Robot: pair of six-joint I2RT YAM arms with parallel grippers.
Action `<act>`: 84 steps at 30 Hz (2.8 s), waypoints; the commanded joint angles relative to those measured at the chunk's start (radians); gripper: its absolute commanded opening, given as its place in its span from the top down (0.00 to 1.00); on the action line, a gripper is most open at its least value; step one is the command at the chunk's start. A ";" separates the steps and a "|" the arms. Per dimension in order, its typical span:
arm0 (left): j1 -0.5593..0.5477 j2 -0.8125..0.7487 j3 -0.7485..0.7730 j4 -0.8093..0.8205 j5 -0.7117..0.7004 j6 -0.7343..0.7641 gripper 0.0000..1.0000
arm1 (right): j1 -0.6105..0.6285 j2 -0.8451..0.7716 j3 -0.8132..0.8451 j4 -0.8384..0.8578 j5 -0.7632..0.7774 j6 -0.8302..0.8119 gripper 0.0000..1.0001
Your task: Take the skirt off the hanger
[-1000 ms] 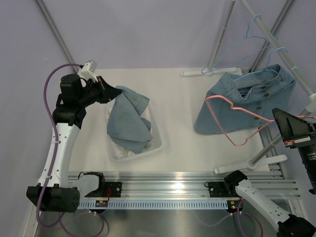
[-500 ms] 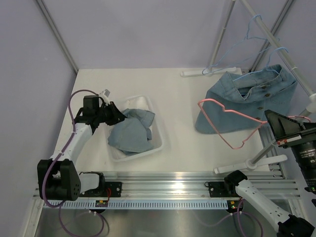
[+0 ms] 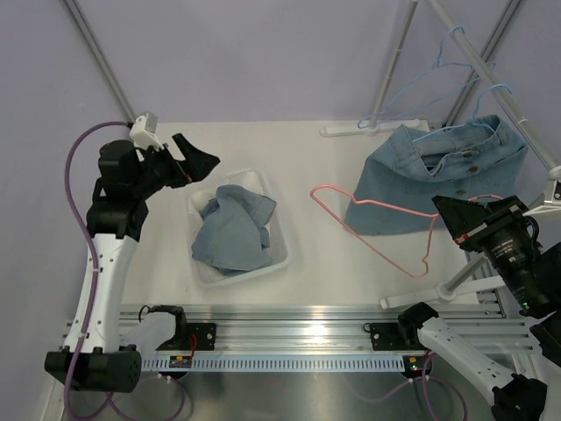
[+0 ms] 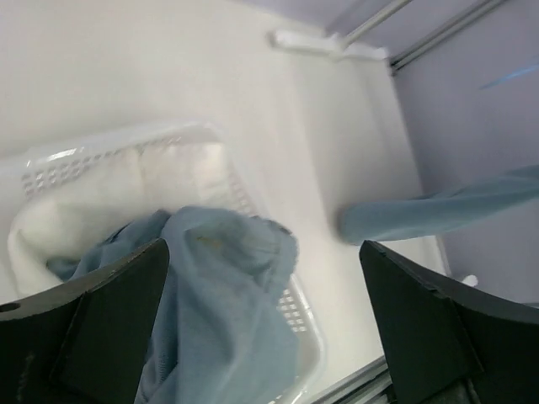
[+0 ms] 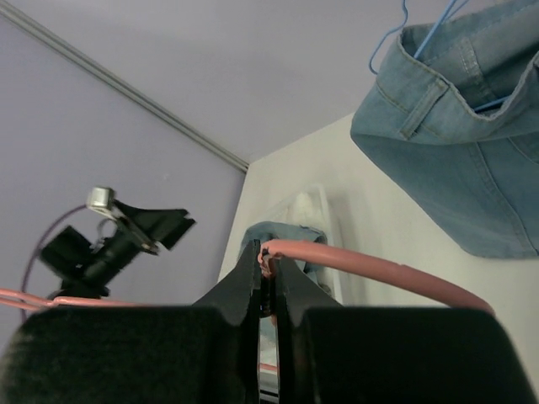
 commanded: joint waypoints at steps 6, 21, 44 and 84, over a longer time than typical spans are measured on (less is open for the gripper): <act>-0.073 -0.049 0.205 0.319 0.508 -0.164 0.04 | 0.005 0.055 -0.056 -0.090 -0.059 -0.078 1.00; -0.491 -0.012 0.178 0.372 0.858 0.014 0.05 | 0.005 0.114 -0.110 -0.137 -0.172 -0.134 1.00; -0.785 0.204 0.465 -0.285 0.363 0.421 0.64 | 0.005 0.203 -0.065 -0.098 -0.209 -0.144 1.00; -0.953 0.659 0.858 0.330 0.168 0.056 1.00 | 0.005 -0.312 0.234 0.164 -0.055 0.066 0.13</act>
